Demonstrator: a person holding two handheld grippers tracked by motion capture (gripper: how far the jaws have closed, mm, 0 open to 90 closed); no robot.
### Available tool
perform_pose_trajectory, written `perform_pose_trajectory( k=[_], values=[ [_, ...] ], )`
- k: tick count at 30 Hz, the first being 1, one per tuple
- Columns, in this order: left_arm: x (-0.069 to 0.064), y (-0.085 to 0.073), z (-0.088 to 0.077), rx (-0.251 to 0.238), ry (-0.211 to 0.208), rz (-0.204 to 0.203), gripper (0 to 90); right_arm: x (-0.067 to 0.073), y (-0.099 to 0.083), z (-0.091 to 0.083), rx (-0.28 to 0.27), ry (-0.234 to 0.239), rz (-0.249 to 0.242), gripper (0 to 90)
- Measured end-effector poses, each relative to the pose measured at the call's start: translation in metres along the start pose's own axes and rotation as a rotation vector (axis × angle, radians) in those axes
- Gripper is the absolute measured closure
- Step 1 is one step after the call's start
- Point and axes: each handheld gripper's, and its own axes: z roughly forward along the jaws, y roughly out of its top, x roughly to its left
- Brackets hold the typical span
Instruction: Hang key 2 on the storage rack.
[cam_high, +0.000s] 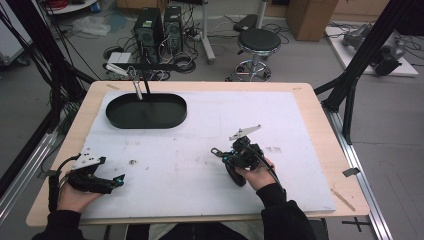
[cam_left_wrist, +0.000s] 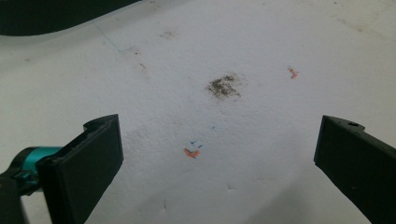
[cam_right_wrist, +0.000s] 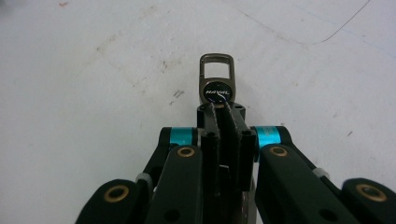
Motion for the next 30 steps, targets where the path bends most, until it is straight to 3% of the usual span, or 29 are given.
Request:
perform_pose_trajectory(
  k=[7,13,21,30],
  values=[
    [-0.002,0.000,-0.001,0.000,-0.007,0.012,1.8,-0.008,0.007,-0.009,-0.046,0.073,0.042,85.6],
    [-0.001,0.000,-0.002,-0.015,-0.017,-0.006,1.8,-0.012,0.019,-0.020,-0.100,0.113,0.048,85.6],
    [-0.001,0.000,0.000,-0.010,-0.020,-0.003,1.8,-0.013,0.046,-0.026,-0.119,0.117,0.016,85.5],
    [-0.001,0.000,0.000,-0.007,-0.027,0.001,1.7,-0.012,0.068,-0.021,-0.104,0.120,0.002,85.5]
  ],
)
